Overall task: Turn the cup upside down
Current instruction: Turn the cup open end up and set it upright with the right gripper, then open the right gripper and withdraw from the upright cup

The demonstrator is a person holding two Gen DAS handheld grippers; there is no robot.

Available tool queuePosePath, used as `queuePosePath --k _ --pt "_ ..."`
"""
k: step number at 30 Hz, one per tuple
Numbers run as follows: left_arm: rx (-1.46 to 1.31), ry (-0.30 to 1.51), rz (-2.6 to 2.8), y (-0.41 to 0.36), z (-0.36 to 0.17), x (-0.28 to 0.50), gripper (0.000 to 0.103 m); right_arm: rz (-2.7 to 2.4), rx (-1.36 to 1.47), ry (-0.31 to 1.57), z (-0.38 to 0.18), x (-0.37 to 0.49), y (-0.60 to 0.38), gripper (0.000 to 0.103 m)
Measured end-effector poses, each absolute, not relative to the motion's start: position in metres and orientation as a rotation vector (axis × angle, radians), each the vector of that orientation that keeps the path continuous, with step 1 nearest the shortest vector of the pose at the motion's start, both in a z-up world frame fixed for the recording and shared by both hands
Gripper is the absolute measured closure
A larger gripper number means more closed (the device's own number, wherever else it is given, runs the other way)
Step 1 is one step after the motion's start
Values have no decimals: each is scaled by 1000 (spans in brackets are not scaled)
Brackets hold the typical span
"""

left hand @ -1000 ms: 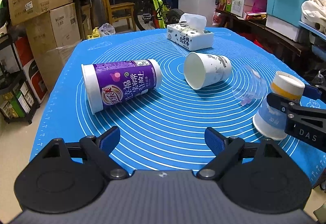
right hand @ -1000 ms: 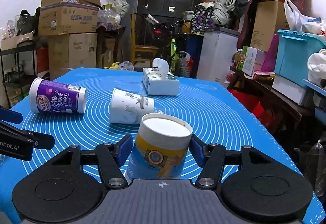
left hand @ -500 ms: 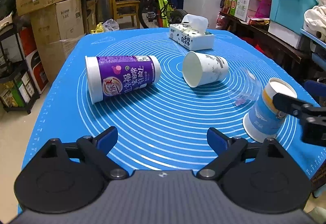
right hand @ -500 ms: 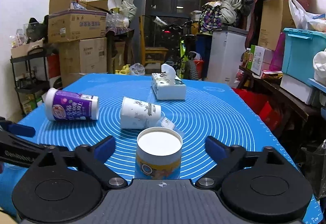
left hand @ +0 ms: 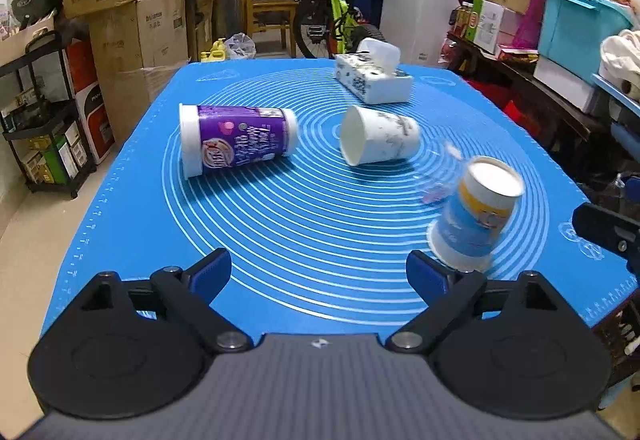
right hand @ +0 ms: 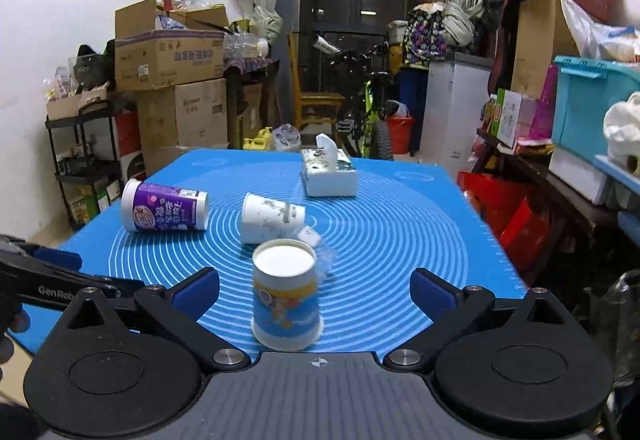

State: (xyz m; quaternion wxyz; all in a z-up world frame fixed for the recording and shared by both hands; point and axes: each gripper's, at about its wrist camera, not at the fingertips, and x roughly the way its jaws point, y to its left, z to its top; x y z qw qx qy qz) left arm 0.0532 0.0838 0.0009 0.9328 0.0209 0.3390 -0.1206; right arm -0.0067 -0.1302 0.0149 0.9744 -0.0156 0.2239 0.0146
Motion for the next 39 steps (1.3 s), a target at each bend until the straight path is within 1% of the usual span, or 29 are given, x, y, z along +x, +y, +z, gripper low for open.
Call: queuePosePath --k 7,15,26,39 --pt "28 665 -229 69 5 24 9 66 -48 522 16 -29 -142 2" --pt "52 637 -212 49 7 -7 9 84 -49 556 18 -44 -152 2" --pt "64 633 -245 32 6 -24 9 91 -64 584 16 -55 -163 2" --pt "68 645 -256 26 3 -26 9 87 -70 608 12 -56 -171 2"
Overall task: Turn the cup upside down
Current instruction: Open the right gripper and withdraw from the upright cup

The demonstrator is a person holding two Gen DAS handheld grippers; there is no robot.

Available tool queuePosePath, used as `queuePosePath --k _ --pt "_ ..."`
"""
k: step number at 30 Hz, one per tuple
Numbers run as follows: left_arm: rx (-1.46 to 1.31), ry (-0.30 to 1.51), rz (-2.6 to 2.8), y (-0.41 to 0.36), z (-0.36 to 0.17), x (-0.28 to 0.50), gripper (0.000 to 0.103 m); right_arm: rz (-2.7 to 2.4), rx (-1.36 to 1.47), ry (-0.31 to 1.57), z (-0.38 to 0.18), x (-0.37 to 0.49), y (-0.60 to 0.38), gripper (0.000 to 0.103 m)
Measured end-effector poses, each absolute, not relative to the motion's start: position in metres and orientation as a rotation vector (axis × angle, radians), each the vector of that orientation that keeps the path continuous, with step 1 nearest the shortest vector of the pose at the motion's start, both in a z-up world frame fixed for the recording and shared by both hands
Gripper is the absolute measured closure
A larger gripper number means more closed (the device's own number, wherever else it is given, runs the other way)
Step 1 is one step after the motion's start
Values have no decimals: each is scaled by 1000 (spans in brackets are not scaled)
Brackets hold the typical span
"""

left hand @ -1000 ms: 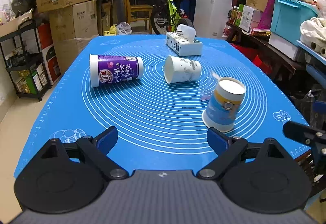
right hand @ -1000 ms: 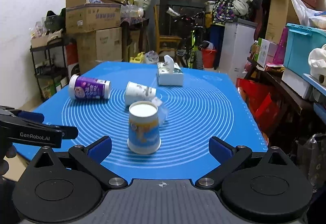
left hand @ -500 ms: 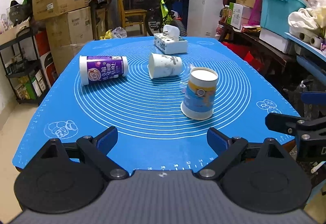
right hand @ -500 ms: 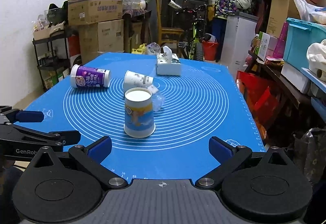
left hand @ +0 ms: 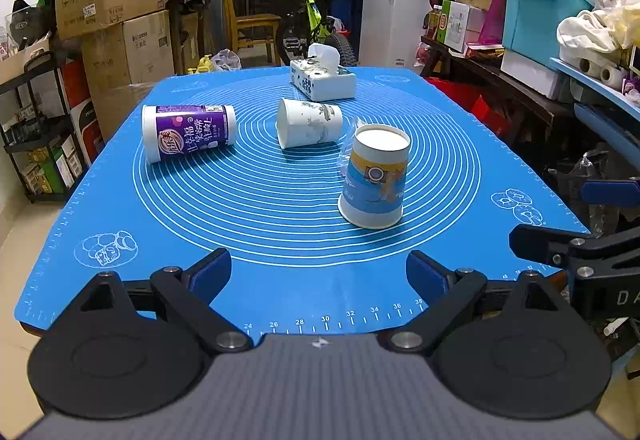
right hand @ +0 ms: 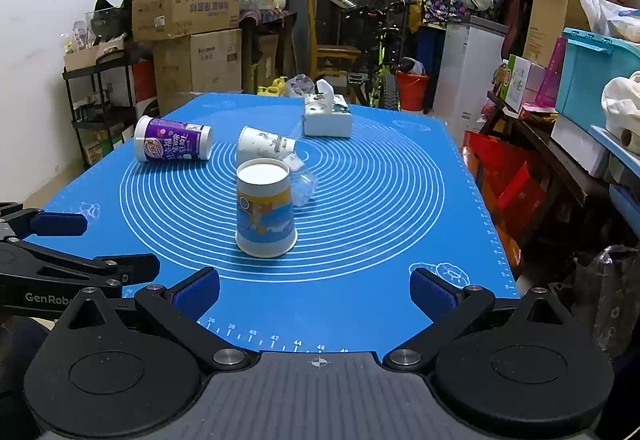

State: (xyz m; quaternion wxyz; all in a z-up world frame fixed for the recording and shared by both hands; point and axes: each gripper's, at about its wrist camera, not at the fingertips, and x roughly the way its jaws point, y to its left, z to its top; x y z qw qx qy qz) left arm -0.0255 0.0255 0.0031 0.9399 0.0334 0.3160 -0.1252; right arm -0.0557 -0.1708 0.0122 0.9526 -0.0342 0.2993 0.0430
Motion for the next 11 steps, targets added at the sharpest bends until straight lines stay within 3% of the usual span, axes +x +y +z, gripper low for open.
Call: queuePosePath --k 11 --pt "79 644 -259 21 4 -26 9 86 -68 615 11 -54 -173 2"
